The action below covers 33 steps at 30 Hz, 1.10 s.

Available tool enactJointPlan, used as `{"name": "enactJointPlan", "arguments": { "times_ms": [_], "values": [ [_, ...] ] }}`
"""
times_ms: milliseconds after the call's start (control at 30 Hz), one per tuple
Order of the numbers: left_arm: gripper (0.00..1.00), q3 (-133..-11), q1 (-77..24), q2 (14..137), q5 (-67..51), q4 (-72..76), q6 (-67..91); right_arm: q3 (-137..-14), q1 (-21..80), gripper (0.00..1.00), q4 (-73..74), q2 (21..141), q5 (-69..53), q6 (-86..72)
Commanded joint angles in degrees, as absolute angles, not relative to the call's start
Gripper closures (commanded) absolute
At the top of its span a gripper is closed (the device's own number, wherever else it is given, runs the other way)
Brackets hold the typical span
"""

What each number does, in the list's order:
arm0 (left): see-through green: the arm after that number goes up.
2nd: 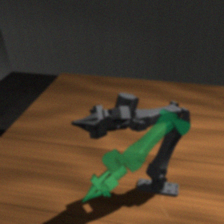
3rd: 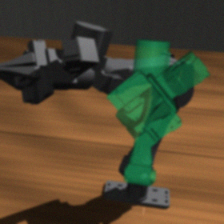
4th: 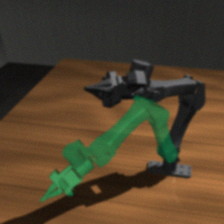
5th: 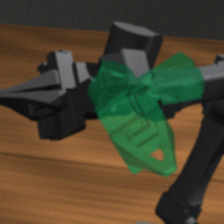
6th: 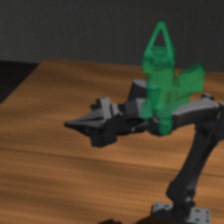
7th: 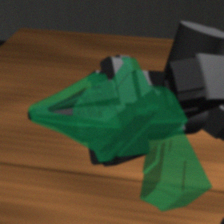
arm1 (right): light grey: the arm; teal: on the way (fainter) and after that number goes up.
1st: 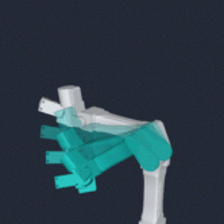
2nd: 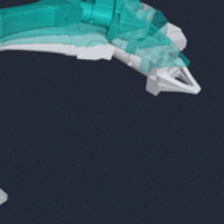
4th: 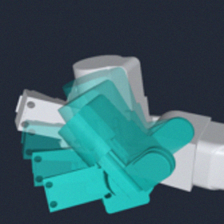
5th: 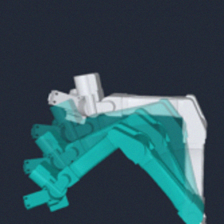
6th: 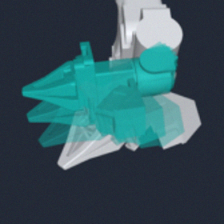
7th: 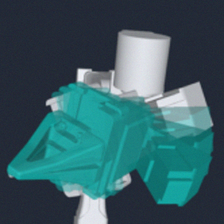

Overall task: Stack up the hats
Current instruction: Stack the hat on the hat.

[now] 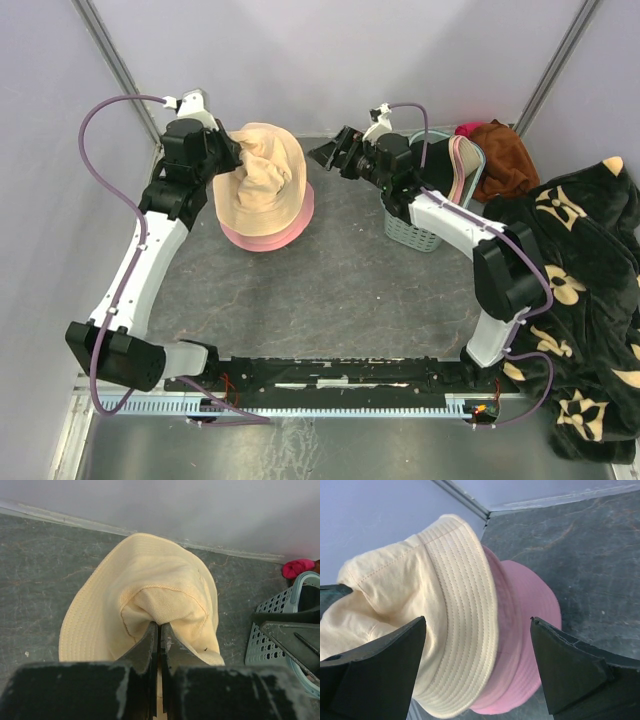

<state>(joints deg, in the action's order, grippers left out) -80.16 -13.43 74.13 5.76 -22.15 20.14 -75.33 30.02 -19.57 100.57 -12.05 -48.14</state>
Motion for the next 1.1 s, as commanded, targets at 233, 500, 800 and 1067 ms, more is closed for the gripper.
{"name": "enactJointPlan", "arguments": {
  "times_ms": [233, 500, 800, 1067],
  "values": [
    [0.97, -76.94, -9.28, 74.27, -1.16, -18.46, 23.46, -81.12, 30.36, 0.08, -34.69, 110.67, -19.96, -54.78],
    [0.97, -76.19, -8.50, 74.42, -3.91, -18.07, 24.26, -81.45, 30.39, 0.09, -42.44, 114.89, -22.72, -60.22],
    [0.97, -74.06, -8.08, 73.56, -4.97, -17.20, 24.73, -81.81, 30.64, 0.14, -48.05, 117.74, -24.65, -65.55],
    [0.97, -72.63, -7.91, 72.76, -5.24, -16.25, 25.54, -81.90, 31.46, 0.27, -49.13, 118.68, -25.64, -66.36]
  ]
}}
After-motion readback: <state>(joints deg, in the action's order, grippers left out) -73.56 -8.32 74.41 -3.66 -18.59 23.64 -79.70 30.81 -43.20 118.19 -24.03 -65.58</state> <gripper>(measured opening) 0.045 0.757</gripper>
